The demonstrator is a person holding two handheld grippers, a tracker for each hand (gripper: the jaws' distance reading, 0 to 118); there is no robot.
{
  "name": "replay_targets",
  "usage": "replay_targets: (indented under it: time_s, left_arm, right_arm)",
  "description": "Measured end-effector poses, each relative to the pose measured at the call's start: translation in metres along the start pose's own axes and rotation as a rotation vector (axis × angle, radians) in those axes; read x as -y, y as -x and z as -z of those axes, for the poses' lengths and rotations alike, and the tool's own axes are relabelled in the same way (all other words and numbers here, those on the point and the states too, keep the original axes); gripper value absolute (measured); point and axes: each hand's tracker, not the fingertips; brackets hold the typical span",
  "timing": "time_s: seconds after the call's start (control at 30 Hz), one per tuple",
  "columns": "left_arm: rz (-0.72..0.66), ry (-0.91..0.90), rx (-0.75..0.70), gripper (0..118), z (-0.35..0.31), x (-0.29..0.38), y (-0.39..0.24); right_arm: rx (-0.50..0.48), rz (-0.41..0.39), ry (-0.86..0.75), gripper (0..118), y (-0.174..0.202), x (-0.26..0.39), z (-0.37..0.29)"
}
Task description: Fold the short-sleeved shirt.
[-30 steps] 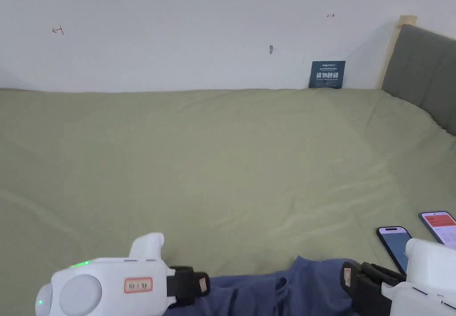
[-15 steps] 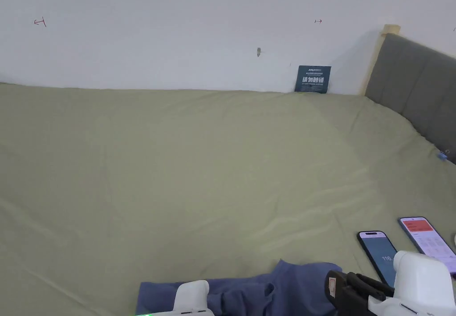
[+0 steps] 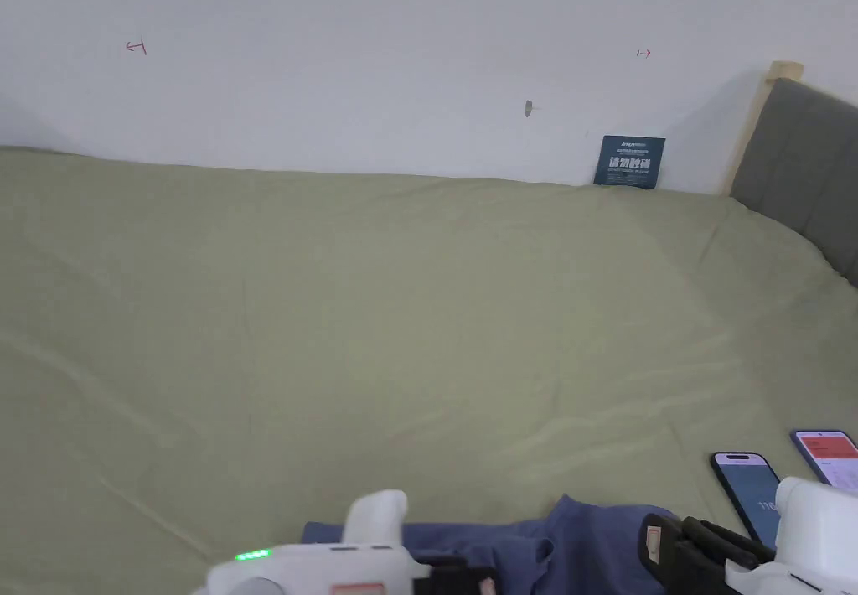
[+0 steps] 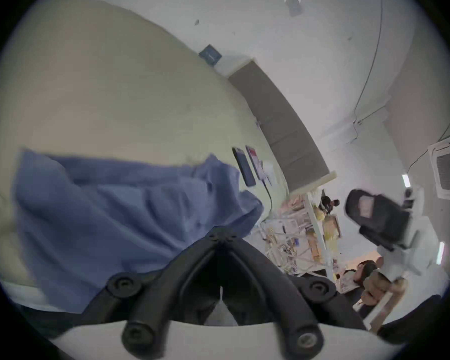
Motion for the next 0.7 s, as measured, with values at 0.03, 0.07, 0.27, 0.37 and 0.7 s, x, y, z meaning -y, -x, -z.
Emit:
replay_targets:
  time_s: [0.03,0.07,0.27,0.37,0.7]
  left_arm:
    - [0.012,-0.011,-0.045,0,-0.016,-0.005,0.006]
    - [0.018,-0.019,-0.088,0,-0.036,-0.011,0.016]
    - [-0.082,0.027,-0.104,13,-0.107,-0.033,0.076]
    - [-0.157,0.024,-0.150,108,-0.113,-0.027,0.098]
    - [-0.377,0.057,0.009,117,-0.054,0.012,0.142]
  right_arm:
    - [-0.002,-0.003,-0.002,1,0.000,0.000,0.000]
    - [-0.003,-0.006,-0.006,1,0.001,-0.001,-0.001]
    - [-0.020,-0.017,-0.015,1,0.004,-0.008,0.002]
    - [-0.029,-0.031,-0.018,1,0.006,-0.011,-0.001]
    - [-0.036,-0.025,-0.044,1,0.004,-0.021,-0.010]
